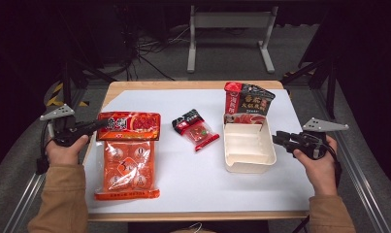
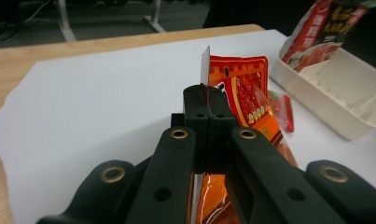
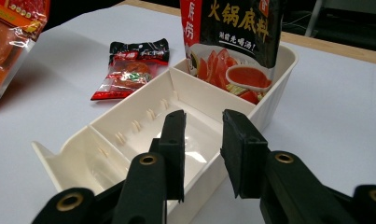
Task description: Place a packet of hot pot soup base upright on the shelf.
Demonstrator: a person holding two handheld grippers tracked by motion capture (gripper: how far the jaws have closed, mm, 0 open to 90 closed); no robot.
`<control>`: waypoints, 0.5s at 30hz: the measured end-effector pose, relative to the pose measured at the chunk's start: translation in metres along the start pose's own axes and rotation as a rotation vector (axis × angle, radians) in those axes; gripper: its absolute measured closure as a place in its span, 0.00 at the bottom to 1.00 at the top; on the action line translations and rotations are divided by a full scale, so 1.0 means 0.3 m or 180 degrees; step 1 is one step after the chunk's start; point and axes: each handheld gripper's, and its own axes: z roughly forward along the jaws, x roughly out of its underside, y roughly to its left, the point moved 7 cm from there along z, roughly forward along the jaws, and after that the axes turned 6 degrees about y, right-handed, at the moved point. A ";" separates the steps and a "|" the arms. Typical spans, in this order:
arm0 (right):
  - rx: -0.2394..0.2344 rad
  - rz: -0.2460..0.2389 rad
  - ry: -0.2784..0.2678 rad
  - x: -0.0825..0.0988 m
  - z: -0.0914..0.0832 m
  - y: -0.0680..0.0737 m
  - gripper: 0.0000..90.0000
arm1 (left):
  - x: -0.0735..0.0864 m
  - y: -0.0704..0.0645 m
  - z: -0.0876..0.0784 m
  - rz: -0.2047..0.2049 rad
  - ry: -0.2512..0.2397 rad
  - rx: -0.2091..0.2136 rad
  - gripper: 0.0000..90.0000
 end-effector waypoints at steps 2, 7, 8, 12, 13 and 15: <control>-0.0009 -0.0014 0.0000 -0.003 -0.005 0.005 0.77 | -0.009 -0.016 -0.008 0.0051 -0.0010 0.0009 1.00; 0.0001 -0.0042 -0.0026 -0.011 -0.016 0.013 0.77 | -0.045 -0.085 -0.034 0.0218 -0.0132 0.0036 1.00; 0.0005 -0.0056 -0.0041 -0.016 -0.021 0.018 0.77 | -0.052 -0.099 -0.039 0.0255 -0.0151 0.0039 1.00; -0.0006 -0.0100 -0.0059 -0.023 -0.030 0.028 0.77 | -0.080 -0.158 -0.063 0.0407 -0.0265 0.0093 1.00; -0.0006 -0.0100 -0.0059 -0.023 -0.030 0.028 0.77 | -0.080 -0.158 -0.063 0.0407 -0.0265 0.0093 1.00; -0.0009 -0.0135 -0.0090 -0.026 -0.032 0.032 0.77 | -0.091 -0.184 -0.074 0.0455 -0.0311 0.0148 1.00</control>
